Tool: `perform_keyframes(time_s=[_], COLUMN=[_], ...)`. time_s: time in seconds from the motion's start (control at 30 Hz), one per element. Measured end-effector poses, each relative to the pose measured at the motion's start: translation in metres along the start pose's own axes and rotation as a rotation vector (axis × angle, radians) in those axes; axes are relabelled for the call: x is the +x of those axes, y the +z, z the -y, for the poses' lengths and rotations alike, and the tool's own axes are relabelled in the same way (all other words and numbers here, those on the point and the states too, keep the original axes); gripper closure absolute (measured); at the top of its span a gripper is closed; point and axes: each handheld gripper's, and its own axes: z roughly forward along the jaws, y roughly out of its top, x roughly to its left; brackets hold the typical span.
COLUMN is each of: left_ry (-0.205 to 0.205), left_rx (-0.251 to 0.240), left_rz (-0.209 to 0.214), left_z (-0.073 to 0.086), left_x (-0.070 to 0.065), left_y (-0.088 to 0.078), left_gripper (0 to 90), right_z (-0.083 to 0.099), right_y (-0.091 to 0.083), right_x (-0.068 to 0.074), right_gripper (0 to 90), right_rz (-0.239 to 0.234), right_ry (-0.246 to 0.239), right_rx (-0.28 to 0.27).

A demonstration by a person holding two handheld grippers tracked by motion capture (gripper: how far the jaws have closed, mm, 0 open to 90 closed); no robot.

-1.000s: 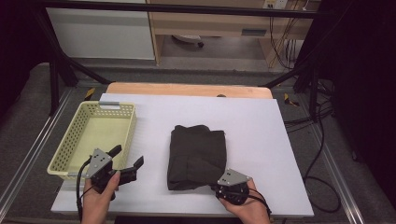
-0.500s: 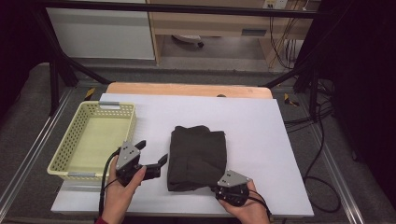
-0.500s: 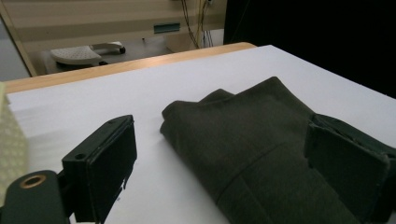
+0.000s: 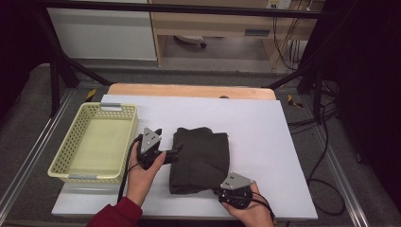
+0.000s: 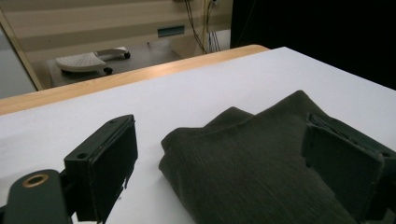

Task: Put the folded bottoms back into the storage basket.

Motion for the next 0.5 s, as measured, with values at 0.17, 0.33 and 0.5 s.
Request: perform_keyframes(time_s=[0.17,0.33,0.5], left_ry=[0.008,-0.039,-0.034], left_rx=[0.051,0.073,0.122], left_rz=[-0.002,-0.019,-0.033], left_z=[0.002,0.006,0.007], left_x=[0.005,0.014,0.016], left_y=[0.023,0.043,0.057], left_gripper=[10.5,10.5,10.5], right_z=[-0.001,0.000,0.001], right_y=[-0.001,-0.003,-0.006], right_x=[0.000,0.000,0.002], right_gripper=[61.7,61.8,61.8], right_rz=[0.000,-0.004,-0.001], right_ry=[-0.007,-0.014,-0.017], right_rx=[0.001,0.002,0.005])
